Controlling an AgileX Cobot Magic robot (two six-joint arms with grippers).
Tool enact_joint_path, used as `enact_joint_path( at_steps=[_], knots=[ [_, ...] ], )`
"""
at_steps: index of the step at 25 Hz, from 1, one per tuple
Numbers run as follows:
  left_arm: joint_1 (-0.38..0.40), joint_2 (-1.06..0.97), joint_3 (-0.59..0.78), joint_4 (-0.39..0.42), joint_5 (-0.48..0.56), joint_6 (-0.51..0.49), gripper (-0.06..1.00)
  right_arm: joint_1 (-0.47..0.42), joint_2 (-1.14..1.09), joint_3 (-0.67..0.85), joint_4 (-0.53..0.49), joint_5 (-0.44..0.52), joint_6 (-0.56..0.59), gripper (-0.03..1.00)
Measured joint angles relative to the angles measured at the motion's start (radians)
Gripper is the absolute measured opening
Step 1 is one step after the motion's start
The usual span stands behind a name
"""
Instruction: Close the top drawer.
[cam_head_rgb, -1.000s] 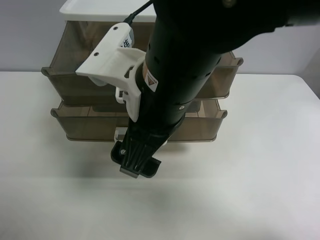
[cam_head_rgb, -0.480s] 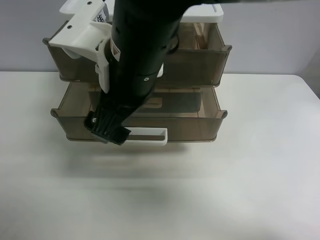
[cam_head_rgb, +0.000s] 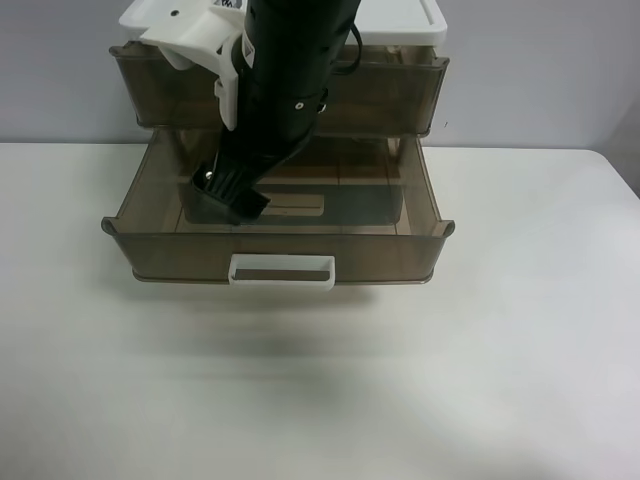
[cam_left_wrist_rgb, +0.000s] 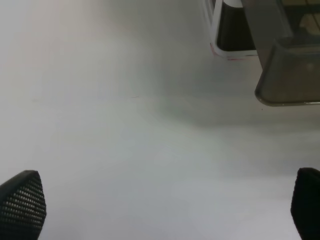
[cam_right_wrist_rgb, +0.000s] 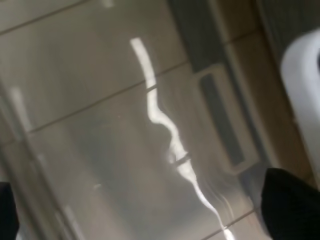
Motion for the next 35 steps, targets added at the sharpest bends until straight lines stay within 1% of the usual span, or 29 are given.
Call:
enact_joint_path(
  at_steps=[2,5,9,15,18,21,24,27,31,35],
  knots=[
    [0.0,0.0,0.0,0.0,0.0,0.0,0.99,-0.017,0.0,0.0,0.014,-0.026,-0.002,0.94],
    [0.0,0.0,0.0,0.0,0.0,0.0,0.99,-0.052,0.01,-0.006,0.006,-0.086,-0.018,0.94],
    [0.0,0.0,0.0,0.0,0.0,0.0,0.99,-0.088,0.045,-0.036,0.03,-0.083,-0.038,0.94],
    [0.0,0.0,0.0,0.0,0.0,0.0,0.99,-0.093,0.068,-0.066,0.06,-0.058,-0.055,0.93],
    [0.0,0.0,0.0,0.0,0.0,0.0,0.99,-0.089,0.048,-0.068,0.06,-0.011,-0.056,0.93],
    [0.0,0.0,0.0,0.0,0.0,0.0,0.99,-0.065,-0.018,-0.07,0.058,0.063,-0.054,0.93],
    [0.0,0.0,0.0,0.0,0.0,0.0,0.99,-0.043,-0.112,-0.072,0.07,0.149,-0.048,0.93],
    [0.0,0.0,0.0,0.0,0.0,0.0,0.99,-0.041,-0.196,-0.073,0.087,0.26,-0.032,0.93],
    [0.0,0.0,0.0,0.0,0.0,0.0,0.99,-0.041,-0.287,-0.05,0.087,0.281,-0.006,0.93],
    [0.0,0.0,0.0,0.0,0.0,0.0,0.99,-0.041,-0.416,0.054,0.061,0.282,0.026,0.93]
  ],
)
